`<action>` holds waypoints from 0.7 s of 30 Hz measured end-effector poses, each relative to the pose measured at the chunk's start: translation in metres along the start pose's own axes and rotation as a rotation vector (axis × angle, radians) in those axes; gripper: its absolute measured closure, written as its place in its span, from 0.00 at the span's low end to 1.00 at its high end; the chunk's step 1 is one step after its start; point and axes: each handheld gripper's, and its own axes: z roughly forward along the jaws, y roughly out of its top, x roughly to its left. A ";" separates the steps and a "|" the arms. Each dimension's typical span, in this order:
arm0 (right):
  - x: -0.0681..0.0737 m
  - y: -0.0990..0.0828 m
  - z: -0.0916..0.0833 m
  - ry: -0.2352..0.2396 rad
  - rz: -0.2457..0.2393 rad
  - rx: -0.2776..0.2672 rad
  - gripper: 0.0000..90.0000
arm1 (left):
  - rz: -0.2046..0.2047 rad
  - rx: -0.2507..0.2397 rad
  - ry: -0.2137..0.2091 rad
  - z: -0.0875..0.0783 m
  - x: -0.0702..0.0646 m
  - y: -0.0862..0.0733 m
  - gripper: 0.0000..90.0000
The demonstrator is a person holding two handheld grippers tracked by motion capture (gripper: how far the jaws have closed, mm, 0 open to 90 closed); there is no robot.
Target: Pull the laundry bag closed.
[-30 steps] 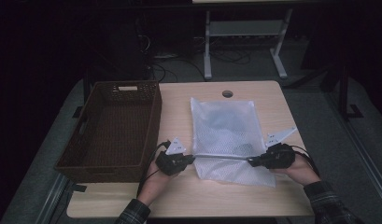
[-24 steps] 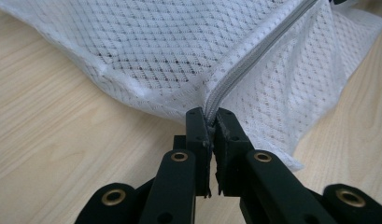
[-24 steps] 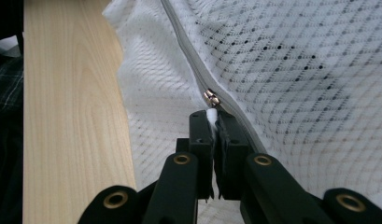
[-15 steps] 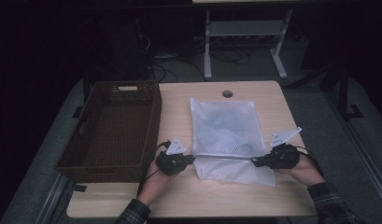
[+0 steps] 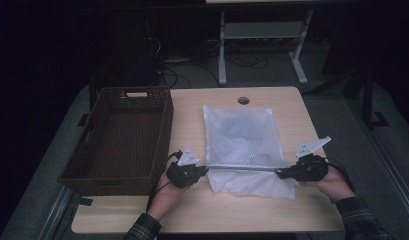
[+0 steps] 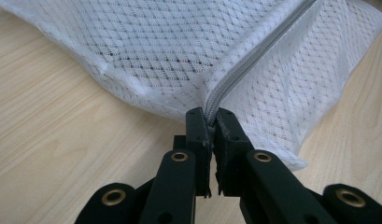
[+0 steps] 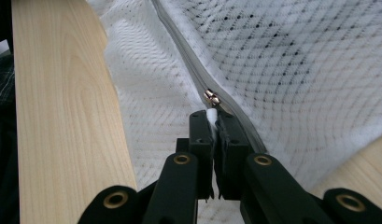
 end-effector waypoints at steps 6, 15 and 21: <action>-0.002 -0.004 -0.004 -0.005 0.012 0.001 0.96 | -0.003 0.003 0.004 0.000 0.000 0.000 0.95; -0.006 -0.008 -0.008 -0.011 0.019 0.005 0.96 | -0.005 0.001 0.004 0.000 -0.001 0.000 0.95; -0.008 -0.009 -0.009 -0.019 0.024 0.012 0.96 | -0.008 0.006 0.011 -0.001 0.000 -0.001 0.95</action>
